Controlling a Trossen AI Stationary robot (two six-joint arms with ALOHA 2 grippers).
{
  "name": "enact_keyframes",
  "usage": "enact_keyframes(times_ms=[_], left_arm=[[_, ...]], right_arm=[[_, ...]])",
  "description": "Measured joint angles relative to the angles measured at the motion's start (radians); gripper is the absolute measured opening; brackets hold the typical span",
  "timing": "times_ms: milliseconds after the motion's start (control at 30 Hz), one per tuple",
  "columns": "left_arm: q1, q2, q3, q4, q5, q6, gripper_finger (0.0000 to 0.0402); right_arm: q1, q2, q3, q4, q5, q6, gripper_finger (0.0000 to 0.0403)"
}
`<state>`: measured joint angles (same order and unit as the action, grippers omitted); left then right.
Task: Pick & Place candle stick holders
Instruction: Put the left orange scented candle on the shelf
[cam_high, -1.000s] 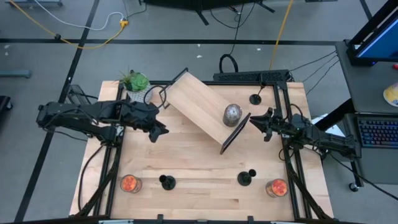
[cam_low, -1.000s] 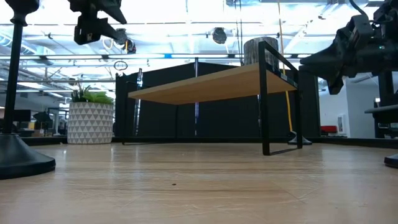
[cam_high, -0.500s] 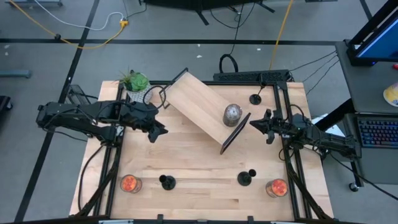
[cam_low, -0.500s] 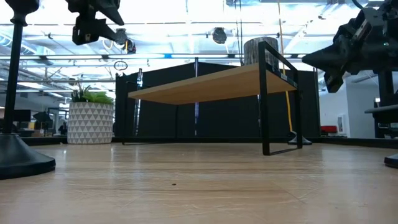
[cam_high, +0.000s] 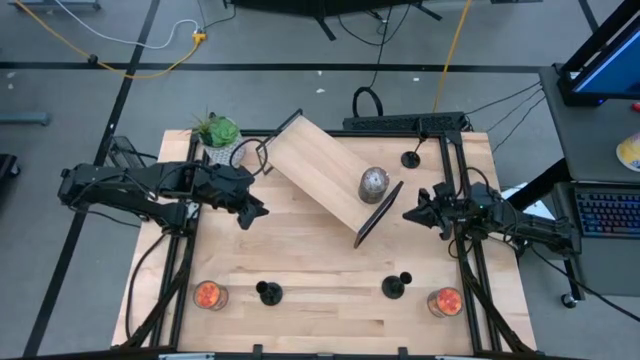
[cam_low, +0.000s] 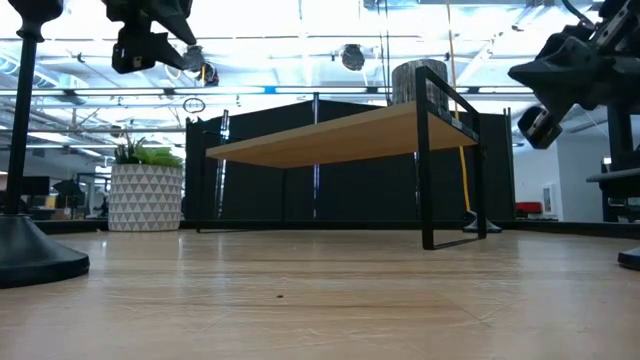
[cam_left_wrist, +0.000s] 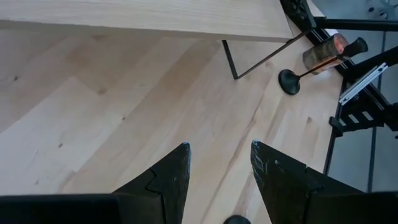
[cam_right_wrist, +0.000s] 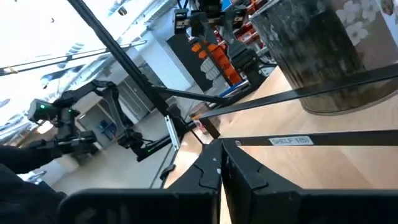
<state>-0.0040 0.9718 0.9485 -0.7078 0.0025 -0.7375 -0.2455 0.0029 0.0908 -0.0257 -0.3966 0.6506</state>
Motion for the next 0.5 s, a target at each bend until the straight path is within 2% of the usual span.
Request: enact_keyframes(times_ms=[233,500], left_arm=[[-0.02,0.0,0.0,-0.001,0.049,-0.07,0.0177],[-0.126,0.0,0.0,-0.037,0.173,-0.272,0.0177]], right_arm=[[0.0,0.0,0.001,-0.02,0.001,-0.071,0.0001],[0.0,0.0,0.0,-0.025,0.0,-0.094,0.0001]])
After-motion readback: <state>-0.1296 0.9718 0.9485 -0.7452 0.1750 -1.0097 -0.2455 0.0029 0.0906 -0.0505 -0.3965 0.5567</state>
